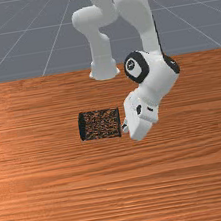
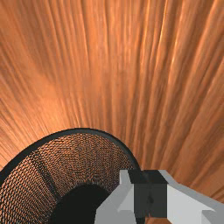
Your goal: Rotate the holder till the hole upward
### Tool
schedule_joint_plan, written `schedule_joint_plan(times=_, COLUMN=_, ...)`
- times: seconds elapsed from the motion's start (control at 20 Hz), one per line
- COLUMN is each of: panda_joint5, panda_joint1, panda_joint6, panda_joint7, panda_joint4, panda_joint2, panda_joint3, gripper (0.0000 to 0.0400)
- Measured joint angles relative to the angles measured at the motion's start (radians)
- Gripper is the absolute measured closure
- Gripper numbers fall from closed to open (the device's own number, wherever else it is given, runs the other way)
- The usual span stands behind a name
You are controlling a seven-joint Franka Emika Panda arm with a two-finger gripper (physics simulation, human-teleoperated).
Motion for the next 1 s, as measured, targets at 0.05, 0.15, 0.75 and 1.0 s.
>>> schedule_joint_plan(times=0.05, panda_joint5=0.057, panda_joint1=-0.037, panda_joint6=0.02, panda_joint7=-0.065, panda_joint4=-0.021, panda_joint2=-0.033, panda_joint3=0.032, gripper=0.0397)
schedule_joint_plan(times=0.15, panda_joint5=0.147, panda_joint1=-0.073, panda_joint6=-0.003, panda_joint7=-0.172, panda_joint4=-0.045, panda_joint2=-0.11, panda_joint3=0.062, gripper=0.0399)
schedule_joint_plan(times=0.75, panda_joint5=-0.05, panda_joint1=0.072, panda_joint6=-0.275, panda_joint7=-0.019, panda_joint4=0.049, panda_joint2=-0.188, panda_joint3=-0.041, gripper=0.0054)
schedule_joint_plan(times=1.0, panda_joint5=0.254, panda_joint1=0.129, panda_joint6=-0.639, panda_joint7=0.244, panda_joint4=0.561, panda_joint2=0.075, panda_joint3=0.062, gripper=0.0001)
